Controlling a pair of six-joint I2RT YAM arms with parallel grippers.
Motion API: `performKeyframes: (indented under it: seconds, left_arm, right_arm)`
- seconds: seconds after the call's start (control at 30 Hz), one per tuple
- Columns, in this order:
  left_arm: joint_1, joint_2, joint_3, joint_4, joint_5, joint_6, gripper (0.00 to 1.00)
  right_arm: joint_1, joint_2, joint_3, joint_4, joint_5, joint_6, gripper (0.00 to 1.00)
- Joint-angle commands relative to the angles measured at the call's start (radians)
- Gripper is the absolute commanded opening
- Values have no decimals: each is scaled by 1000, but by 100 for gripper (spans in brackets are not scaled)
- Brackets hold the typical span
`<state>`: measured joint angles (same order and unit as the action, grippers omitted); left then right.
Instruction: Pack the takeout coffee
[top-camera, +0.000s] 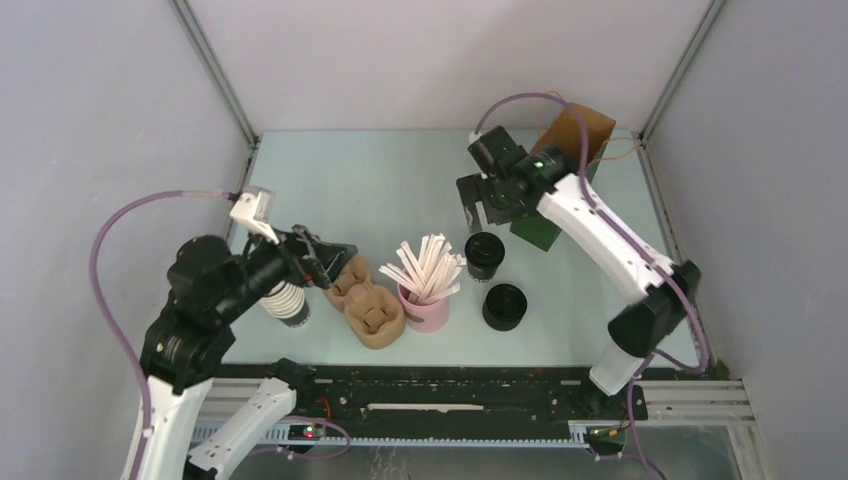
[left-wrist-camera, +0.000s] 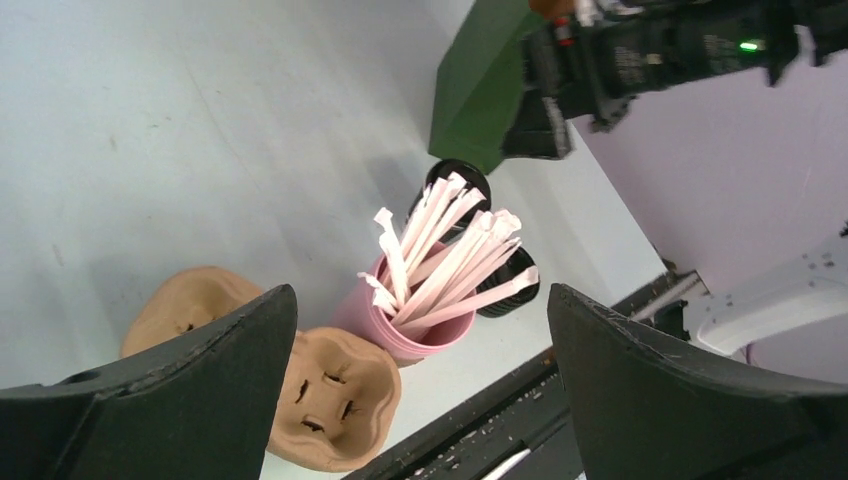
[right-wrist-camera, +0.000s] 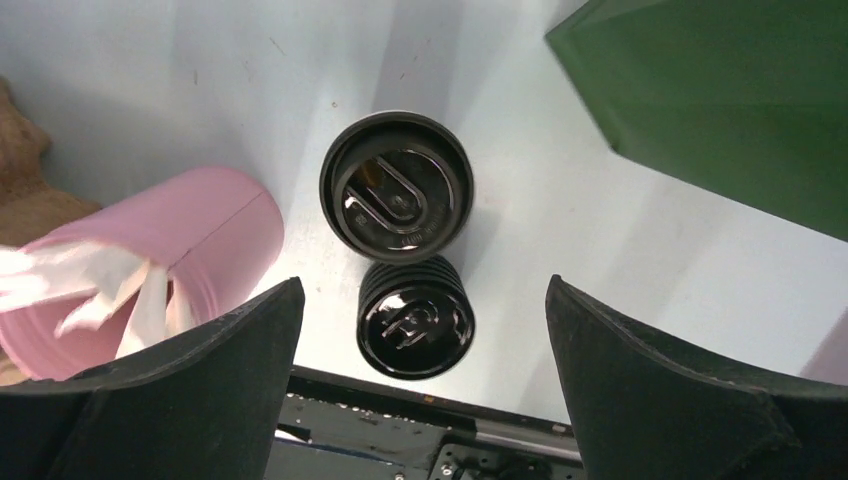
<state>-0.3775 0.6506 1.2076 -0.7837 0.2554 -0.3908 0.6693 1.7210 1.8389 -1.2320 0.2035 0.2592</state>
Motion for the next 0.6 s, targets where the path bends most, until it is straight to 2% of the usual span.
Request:
performKeyframes:
  seconds: [0.0, 0.17, 0.33, 0.43, 0.57]
  left_arm:
    - [-1, -89, -1, -37, -147, 11, 100]
    - [-1, -228, -18, -54, -248, 8, 100]
    - [-1, -344, 4, -86, -386, 14, 100]
    - [-1, -398, 46, -110, -472, 22, 100]
    - [-4, -427, 129, -178, -568, 49, 100]
  right_arm:
    - [52, -158, 16, 57, 111, -98, 99]
    - [228, -331, -99, 345, 14, -372, 98]
    - [426, -366, -235, 585, -187, -746, 98]
    - [497, -311, -255, 603, -300, -988, 100]
    - [521, -147, -142, 537, -418, -1128, 100]
